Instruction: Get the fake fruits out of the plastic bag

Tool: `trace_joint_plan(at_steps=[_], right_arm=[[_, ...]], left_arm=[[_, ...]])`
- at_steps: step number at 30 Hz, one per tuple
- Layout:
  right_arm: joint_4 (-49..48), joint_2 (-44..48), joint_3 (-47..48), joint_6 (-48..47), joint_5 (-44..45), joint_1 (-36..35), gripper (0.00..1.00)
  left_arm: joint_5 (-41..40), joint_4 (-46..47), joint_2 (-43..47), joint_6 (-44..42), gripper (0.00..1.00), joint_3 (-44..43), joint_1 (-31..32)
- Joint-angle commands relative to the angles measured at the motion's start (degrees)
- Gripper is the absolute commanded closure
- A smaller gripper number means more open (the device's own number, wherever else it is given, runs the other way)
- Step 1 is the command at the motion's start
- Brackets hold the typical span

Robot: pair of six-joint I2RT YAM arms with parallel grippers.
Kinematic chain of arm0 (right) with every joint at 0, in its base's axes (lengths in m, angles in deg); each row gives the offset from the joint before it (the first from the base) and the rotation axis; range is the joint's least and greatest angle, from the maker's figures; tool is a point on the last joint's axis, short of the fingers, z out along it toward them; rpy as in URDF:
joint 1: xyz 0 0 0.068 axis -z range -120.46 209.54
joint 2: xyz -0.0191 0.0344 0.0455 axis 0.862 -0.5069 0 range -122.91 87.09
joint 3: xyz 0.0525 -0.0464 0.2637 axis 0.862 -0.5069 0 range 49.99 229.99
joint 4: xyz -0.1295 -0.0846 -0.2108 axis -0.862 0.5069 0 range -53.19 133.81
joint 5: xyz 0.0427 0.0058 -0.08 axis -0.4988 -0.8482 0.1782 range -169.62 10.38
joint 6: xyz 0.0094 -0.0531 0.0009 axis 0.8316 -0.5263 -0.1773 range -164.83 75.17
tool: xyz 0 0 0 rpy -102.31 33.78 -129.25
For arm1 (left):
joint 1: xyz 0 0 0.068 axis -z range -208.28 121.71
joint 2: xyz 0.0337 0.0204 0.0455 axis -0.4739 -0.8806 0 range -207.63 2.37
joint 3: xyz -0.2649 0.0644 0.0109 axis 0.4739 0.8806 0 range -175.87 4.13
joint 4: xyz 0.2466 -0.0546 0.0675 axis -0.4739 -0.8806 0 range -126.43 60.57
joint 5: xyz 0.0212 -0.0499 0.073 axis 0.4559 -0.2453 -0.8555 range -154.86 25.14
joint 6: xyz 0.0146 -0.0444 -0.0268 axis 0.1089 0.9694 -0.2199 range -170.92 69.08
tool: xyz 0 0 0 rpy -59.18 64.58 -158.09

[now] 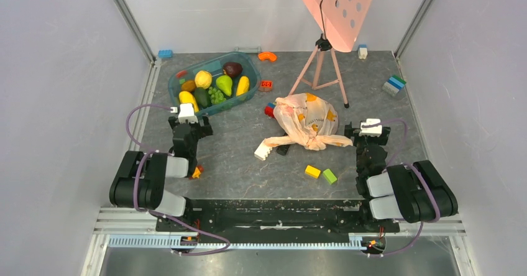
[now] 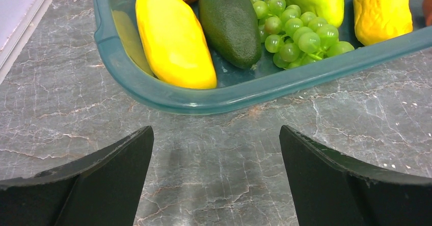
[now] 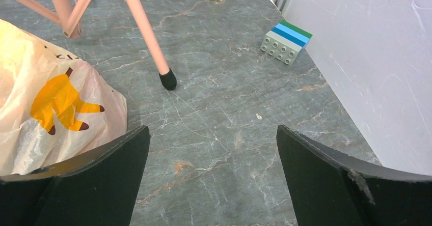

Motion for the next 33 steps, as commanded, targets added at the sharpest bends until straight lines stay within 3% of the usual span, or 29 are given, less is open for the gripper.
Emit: trace_joint_plan(at_steps=[1, 7, 16, 20, 26, 33], right_arm=[[-3.7, 2.6, -7.9, -1.6, -2.4, -0.2, 0.02], [8.0, 9.5, -5.3, 1.9, 4.5, -0.2, 0.02], [47.8, 17.5, 12.7, 18.6, 20.1, -0.2, 0.02], [63.0, 17.9, 21.6, 24.5, 20.6, -0.2, 0.02], [73.7, 19.7, 26.2, 28.2, 19.4, -0.2, 0.02], [78.7, 22.6, 27.2, 27.9, 13.5, -0.2, 0.02]], left_arm=[[1.6, -1.0, 3.7, -3.1, 0.00, -1.2, -0.1], [-3.9, -12.7, 9.7, -0.2, 0.00, -4.5, 0.2], [-10.3, -39.2, 16.0, 13.1, 0.00, -16.3, 2.4], [-4.2, -50.4, 16.0, 20.8, 0.00, -22.4, 2.3], [11.8, -53.5, 15.9, 31.2, 0.00, -25.7, 3.8], [7.1, -56.6, 17.0, 35.7, 0.00, -31.2, 18.9]])
